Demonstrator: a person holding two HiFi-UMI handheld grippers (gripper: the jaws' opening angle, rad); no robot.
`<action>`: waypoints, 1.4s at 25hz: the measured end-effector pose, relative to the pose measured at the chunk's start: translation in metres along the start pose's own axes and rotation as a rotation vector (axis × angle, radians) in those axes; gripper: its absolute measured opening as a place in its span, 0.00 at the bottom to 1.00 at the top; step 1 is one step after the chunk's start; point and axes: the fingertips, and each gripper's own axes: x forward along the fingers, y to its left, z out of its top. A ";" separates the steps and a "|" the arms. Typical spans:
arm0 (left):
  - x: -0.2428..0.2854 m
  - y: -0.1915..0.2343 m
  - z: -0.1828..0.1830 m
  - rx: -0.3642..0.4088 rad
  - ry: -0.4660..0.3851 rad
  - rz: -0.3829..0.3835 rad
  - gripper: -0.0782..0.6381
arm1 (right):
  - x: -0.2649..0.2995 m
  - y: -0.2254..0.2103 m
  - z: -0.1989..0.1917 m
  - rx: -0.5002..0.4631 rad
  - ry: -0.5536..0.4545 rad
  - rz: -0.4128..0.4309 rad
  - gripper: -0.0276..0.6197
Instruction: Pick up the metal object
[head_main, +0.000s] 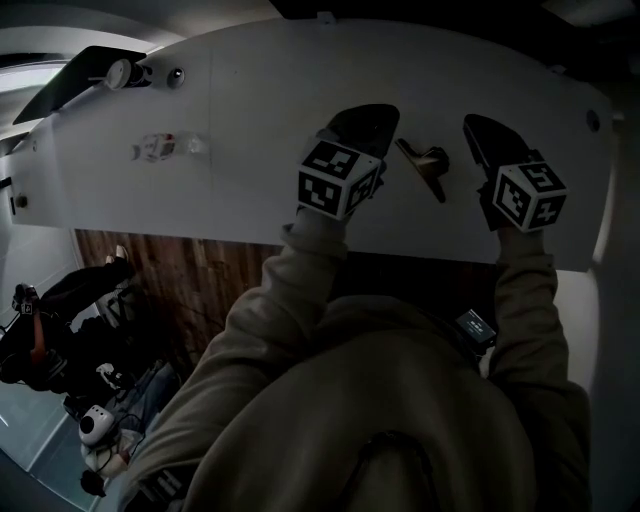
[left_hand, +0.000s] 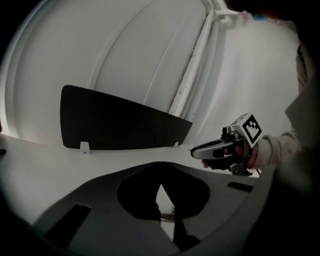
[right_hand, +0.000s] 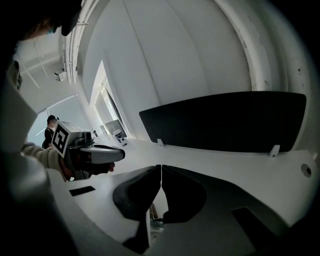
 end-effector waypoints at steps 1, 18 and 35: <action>0.001 0.001 -0.007 -0.008 0.010 0.000 0.10 | 0.002 0.000 -0.005 0.002 0.008 0.003 0.08; 0.014 -0.005 -0.098 -0.102 0.114 -0.015 0.10 | 0.025 -0.002 -0.106 0.116 0.132 0.027 0.08; 0.017 -0.005 -0.121 -0.133 0.140 -0.020 0.10 | 0.046 -0.007 -0.163 0.238 0.213 0.046 0.37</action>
